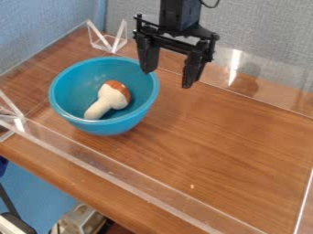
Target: Remove the mushroom from inside the blue bowl and put it on the table
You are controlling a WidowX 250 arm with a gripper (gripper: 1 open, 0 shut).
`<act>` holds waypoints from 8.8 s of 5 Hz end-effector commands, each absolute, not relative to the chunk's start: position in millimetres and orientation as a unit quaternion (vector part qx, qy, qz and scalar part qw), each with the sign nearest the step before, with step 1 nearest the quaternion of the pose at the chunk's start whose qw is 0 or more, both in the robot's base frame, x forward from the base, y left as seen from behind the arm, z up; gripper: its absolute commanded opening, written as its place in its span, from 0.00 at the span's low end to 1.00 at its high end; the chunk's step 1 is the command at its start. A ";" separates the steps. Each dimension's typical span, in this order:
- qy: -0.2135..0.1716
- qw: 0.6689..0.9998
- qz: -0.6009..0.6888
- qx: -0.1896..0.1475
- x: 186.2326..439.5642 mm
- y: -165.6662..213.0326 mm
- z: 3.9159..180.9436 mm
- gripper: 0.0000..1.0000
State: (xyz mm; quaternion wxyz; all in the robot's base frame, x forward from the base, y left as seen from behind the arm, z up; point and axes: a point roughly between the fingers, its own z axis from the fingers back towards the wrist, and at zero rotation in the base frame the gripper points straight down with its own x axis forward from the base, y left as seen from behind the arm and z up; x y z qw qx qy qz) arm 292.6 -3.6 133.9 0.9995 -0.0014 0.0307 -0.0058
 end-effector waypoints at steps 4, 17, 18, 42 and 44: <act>0.071 0.997 -0.029 0.026 276.3 89.0 81.5 1.00; 0.069 0.997 0.032 0.034 269.5 77.8 66.0 0.00; 0.073 0.995 0.057 0.026 274.9 79.7 60.8 0.00; 0.082 0.973 -0.210 0.044 275.2 -137.1 38.4 0.00; 0.092 0.981 -0.164 0.038 275.8 -149.6 32.9 1.00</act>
